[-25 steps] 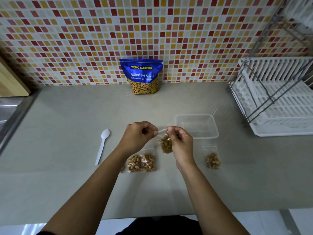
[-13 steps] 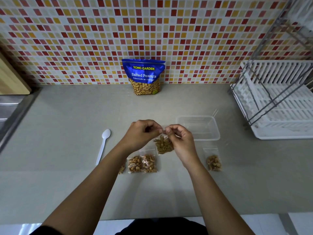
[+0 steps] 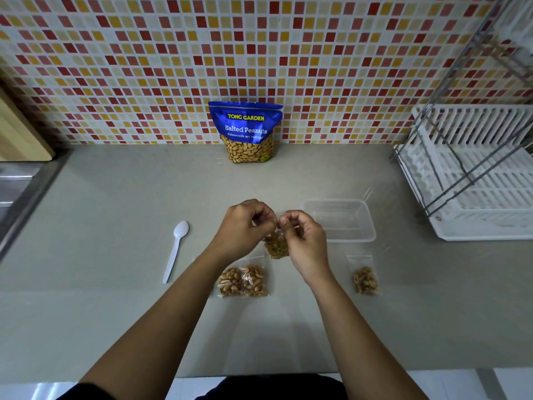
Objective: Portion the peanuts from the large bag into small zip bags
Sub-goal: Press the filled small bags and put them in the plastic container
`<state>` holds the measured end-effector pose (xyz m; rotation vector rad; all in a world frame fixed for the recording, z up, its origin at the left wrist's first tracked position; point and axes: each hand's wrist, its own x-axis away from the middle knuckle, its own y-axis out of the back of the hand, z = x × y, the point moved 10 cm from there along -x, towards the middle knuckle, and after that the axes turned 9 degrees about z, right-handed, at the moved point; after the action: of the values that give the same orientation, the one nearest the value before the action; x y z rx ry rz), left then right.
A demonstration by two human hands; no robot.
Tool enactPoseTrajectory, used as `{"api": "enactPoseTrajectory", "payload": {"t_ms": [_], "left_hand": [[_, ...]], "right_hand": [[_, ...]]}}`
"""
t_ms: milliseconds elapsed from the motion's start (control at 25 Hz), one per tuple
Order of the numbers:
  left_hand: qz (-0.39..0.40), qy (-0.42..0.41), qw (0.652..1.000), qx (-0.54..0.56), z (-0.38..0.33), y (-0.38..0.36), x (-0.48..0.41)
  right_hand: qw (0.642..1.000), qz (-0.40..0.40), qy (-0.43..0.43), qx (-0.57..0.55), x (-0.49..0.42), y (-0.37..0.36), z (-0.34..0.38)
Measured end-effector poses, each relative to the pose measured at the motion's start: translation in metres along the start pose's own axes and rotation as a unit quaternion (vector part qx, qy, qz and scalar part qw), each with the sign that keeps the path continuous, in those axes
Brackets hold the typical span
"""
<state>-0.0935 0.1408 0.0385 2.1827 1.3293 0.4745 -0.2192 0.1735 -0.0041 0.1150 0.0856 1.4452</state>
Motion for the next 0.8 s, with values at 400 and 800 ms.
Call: {"api": "enactPoseTrajectory", "payload": {"t_ms": [400, 800], "left_hand": [[-0.020, 0.003, 0.998, -0.052, 0.004, 0.008, -0.004], [-0.027, 0.021, 0.999, -0.027, 0.022, 0.018, 0.010]], "right_hand": [[0.995, -0.091, 0.012, 0.037, 0.000, 0.021, 0.010], [0.995, -0.088, -0.027, -0.035, 0.001, 0.021, -0.008]]}}
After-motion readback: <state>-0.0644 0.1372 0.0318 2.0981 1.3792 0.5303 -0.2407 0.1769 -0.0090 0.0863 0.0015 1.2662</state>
